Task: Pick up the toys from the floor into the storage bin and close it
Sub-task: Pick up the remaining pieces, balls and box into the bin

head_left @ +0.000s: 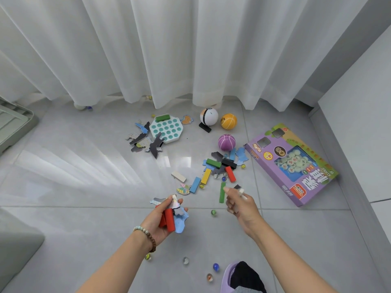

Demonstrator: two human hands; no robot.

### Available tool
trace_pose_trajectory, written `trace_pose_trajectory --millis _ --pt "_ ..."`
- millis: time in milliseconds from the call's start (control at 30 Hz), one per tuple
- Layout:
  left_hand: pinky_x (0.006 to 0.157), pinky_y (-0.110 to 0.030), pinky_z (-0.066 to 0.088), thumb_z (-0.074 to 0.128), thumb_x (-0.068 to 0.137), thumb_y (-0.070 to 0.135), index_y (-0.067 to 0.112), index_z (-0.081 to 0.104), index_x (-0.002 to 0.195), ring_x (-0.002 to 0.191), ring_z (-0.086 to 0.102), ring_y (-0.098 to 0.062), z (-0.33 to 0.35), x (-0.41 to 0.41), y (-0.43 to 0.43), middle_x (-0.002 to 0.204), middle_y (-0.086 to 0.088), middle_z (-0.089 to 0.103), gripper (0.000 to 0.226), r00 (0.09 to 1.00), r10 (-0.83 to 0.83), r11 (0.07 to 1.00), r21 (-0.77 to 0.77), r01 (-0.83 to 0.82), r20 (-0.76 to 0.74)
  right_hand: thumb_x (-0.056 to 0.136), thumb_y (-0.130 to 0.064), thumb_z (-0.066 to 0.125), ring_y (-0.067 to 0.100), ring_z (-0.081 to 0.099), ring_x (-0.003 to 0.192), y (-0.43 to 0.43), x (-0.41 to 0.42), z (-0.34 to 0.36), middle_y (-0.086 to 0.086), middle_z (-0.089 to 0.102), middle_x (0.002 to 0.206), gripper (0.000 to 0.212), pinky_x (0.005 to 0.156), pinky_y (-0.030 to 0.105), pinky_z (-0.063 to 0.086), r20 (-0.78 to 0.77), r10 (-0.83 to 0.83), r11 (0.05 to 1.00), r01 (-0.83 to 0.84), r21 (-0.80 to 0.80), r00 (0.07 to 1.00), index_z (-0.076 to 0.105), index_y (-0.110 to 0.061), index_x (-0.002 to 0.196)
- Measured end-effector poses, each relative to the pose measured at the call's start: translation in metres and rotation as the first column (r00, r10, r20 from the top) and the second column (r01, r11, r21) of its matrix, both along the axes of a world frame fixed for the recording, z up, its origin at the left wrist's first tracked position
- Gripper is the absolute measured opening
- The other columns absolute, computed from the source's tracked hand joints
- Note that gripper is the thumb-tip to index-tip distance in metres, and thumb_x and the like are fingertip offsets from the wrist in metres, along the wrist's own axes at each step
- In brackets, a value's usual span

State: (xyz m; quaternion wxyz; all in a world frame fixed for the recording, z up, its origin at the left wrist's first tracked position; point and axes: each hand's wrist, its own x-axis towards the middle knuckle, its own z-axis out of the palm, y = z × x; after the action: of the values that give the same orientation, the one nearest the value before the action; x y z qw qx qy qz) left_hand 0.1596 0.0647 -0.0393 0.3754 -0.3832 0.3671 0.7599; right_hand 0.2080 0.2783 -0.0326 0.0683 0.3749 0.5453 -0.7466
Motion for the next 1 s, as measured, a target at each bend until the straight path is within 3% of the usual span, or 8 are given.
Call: trace_pose_trajectory --millis 100,200,333,433,600,733,867,1000 --pt "0.066 -0.033 0.059 0.056 0.091 0.024 0.01 0.064 0.097 0.081 0.061 -0.026 0.003 0.001 0.002 0.096 -0.007 0.069 0.017 1.0 0.004 1.0 0.011 -0.004 0.009 0.074 -0.025 0.064 0.016 0.054 0.063 0.003 -0.006 0.025 0.006 0.059 0.074 0.017 0.049 0.023 0.042 -0.14 -0.06 0.916 -0.001 -0.402 0.988 0.062 -0.011 0.084" --pt "0.065 -0.033 0.058 0.057 0.09 0.024 0.009 0.064 0.097 0.081 0.061 -0.026 0.004 0.001 0.002 0.098 -0.007 0.069 0.018 1.0 0.003 1.0 0.015 -0.004 0.014 0.08 -0.025 0.06 0.017 0.063 0.077 0.005 -0.014 0.039 0.004 0.067 0.085 0.021 0.054 0.023 0.05 -0.178 -0.05 0.887 -0.038 -0.46 0.983 0.063 -0.014 0.097" --pt "0.066 -0.033 0.058 0.056 0.092 0.024 0.008 0.063 0.098 0.087 0.06 -0.027 0.006 0.0 0.001 0.1 -0.008 0.067 0.018 1.0 0.007 1.0 0.003 -0.007 0.0 0.077 -0.022 0.069 0.01 0.053 0.06 0.015 -0.02 0.025 -0.001 0.056 0.069 0.014 0.045 0.017 0.041 -0.041 -0.102 0.963 0.088 -0.256 0.994 0.057 -0.021 0.084" --pt "0.076 -0.036 0.052 0.055 0.092 0.024 0.006 0.065 0.093 0.092 0.06 -0.027 0.008 -0.001 0.001 0.096 -0.008 0.069 0.021 1.0 -0.006 1.0 -0.02 0.006 -0.01 0.079 -0.022 0.074 0.011 0.036 0.047 0.028 -0.013 0.002 -0.001 0.044 0.057 0.025 0.041 0.019 0.029 0.138 -0.168 0.985 0.159 0.072 0.976 0.05 -0.02 0.072" --pt "0.08 -0.036 0.051 0.055 0.092 0.024 0.005 0.065 0.089 0.09 0.06 -0.028 0.012 -0.001 0.004 0.094 -0.009 0.069 0.022 1.0 -0.011 0.999 -0.03 0.01 -0.025 0.07 -0.033 0.08 0.016 0.046 0.057 0.034 -0.001 -0.028 0.002 0.052 0.065 0.034 0.053 0.027 0.035 0.286 -0.144 0.854 -0.028 0.52 0.947 0.054 -0.011 0.074" --pt "0.077 -0.036 0.054 0.055 0.092 0.025 0.006 0.065 0.092 0.09 0.06 -0.027 0.011 -0.001 0.003 0.099 -0.008 0.067 0.021 1.0 -0.016 0.999 -0.029 0.015 -0.027 0.069 -0.039 0.08 0.018 0.048 0.059 0.026 -0.006 -0.035 0.003 0.051 0.066 0.042 0.049 0.028 0.033 0.387 -0.065 0.817 -0.173 0.55 0.92 0.048 -0.012 0.069" --pt "0.058 -0.033 0.058 0.054 0.093 0.024 0.009 0.064 0.095 0.09 0.06 -0.029 0.012 -0.001 0.001 0.099 -0.008 0.067 0.018 1.0 -0.015 0.999 -0.041 0.014 -0.022 0.07 -0.033 0.079 0.025 0.059 0.075 0.022 -0.007 -0.042 0.005 0.061 0.079 0.033 0.056 0.027 0.038 0.471 -0.008 0.789 -0.284 0.545 0.882 0.056 -0.011 0.08" --pt "0.071 -0.037 0.053 0.055 0.092 0.025 0.01 0.064 0.097 0.089 0.061 -0.028 0.013 -0.002 -0.002 0.099 -0.008 0.068 0.019 0.999 -0.03 0.998 -0.062 0.028 -0.027 0.073 -0.021 0.075 0.021 0.051 0.059 0.02 -0.008 -0.037 0.006 0.057 0.068 0.022 0.057 0.026 0.038 0.441 -0.017 0.868 -0.205 0.452 0.898 0.056 -0.012 0.067"
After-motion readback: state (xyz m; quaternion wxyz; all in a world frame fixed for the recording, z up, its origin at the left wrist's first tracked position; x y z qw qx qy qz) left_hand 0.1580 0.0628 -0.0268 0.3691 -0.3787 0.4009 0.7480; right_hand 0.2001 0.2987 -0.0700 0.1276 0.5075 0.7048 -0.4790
